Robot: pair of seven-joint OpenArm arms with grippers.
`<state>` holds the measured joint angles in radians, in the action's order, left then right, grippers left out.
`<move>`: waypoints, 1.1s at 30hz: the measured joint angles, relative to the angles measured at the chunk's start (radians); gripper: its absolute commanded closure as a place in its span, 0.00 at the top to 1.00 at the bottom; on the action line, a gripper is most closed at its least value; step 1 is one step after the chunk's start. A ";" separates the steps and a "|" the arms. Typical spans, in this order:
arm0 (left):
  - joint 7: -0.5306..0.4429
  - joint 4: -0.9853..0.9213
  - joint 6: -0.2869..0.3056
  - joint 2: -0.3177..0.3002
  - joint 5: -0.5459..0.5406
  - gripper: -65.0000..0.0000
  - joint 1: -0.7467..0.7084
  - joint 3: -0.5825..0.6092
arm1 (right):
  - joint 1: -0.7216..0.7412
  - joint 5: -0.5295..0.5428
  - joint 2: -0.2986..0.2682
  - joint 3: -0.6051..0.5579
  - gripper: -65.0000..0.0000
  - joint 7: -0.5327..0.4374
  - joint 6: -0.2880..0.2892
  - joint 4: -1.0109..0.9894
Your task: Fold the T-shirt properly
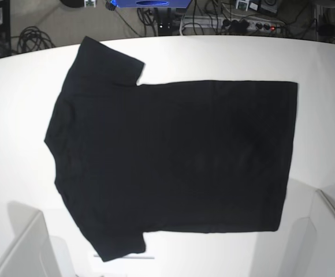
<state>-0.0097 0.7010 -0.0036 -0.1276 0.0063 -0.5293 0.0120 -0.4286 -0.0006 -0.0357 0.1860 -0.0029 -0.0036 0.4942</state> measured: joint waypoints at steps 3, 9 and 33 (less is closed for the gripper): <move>0.003 0.079 0.011 -0.021 -0.007 0.00 -0.054 0.002 | -0.045 0.001 0.003 0.025 0.00 -0.003 0.001 0.063; 0.014 0.299 -0.005 -0.076 -0.007 0.00 -0.185 -0.012 | -0.196 -0.002 0.037 0.119 0.00 0.020 0.000 0.301; 0.025 1.111 0.004 -0.144 -0.008 0.00 -0.603 -0.106 | -0.452 0.341 0.152 0.367 0.00 0.470 -0.008 1.460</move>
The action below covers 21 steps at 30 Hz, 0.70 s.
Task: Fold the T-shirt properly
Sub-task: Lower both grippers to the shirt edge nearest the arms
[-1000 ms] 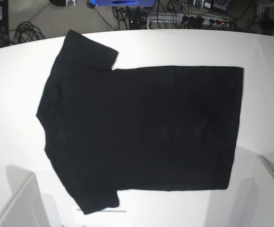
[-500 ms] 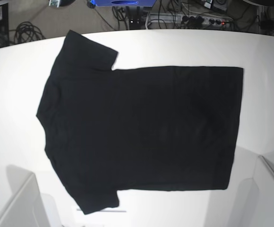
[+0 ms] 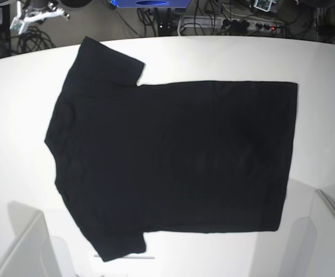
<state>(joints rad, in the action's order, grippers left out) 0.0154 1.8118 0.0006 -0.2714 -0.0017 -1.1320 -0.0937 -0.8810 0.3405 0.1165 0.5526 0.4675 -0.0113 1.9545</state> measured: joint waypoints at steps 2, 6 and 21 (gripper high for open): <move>0.001 0.045 0.004 0.000 0.000 0.00 -0.008 -0.038 | 0.008 0.045 0.003 -0.002 0.00 0.024 0.011 0.064; -0.004 0.117 -0.003 0.010 0.000 0.00 -0.011 -0.128 | 0.045 0.199 -0.018 -0.002 0.00 0.089 0.112 0.054; 0.005 0.135 0.111 0.026 -0.460 0.35 0.059 -0.350 | 0.222 0.626 -0.145 0.005 0.60 0.322 0.282 -0.003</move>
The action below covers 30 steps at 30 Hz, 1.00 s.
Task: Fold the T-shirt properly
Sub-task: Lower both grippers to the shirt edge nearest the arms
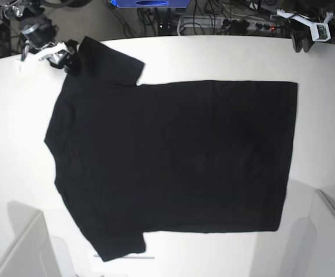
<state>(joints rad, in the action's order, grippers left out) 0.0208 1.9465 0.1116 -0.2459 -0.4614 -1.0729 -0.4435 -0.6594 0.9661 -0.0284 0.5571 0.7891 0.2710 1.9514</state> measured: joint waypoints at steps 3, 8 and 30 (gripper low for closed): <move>-0.001 0.000 0.050 -0.001 -0.053 0.58 0.019 -0.031 | 0.055 0.001 0.004 0.000 0.60 0.019 -0.010 -0.087; 0.006 -0.006 0.125 0.002 -0.172 0.63 0.032 -0.109 | 0.103 -0.009 -0.008 0.002 0.60 0.020 -0.079 -0.214; 0.533 -0.187 0.286 0.077 -0.378 0.57 0.416 -0.355 | 0.153 -0.014 -0.037 -0.057 0.26 -0.030 -0.046 -0.336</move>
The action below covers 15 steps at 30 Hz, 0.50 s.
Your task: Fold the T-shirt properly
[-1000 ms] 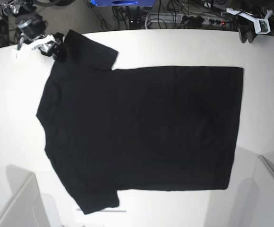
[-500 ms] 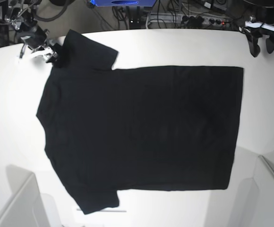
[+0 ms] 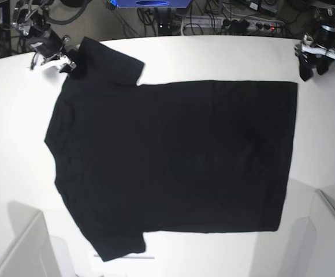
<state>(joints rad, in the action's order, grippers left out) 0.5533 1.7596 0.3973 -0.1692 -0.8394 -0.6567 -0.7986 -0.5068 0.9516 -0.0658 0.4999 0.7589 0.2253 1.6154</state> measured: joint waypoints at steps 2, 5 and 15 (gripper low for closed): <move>0.015 -0.031 0.000 0.000 0.003 0.57 0.043 -0.018 | 0.002 -0.001 0.000 0.000 0.12 0.004 0.000 -0.006; 0.022 -0.095 0.002 0.011 0.000 0.57 0.072 -0.002 | 0.000 -0.006 0.000 0.000 0.00 0.013 0.000 -0.010; 0.031 -0.229 -0.001 0.013 0.003 0.57 0.160 0.003 | 0.016 -0.001 0.000 0.000 0.00 0.087 0.000 -0.010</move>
<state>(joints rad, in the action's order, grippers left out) 0.5838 1.5303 0.3965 -0.1558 -0.8360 -0.4965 -0.7959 -0.4908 0.9508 -0.0662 0.4999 0.8455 0.2249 1.6058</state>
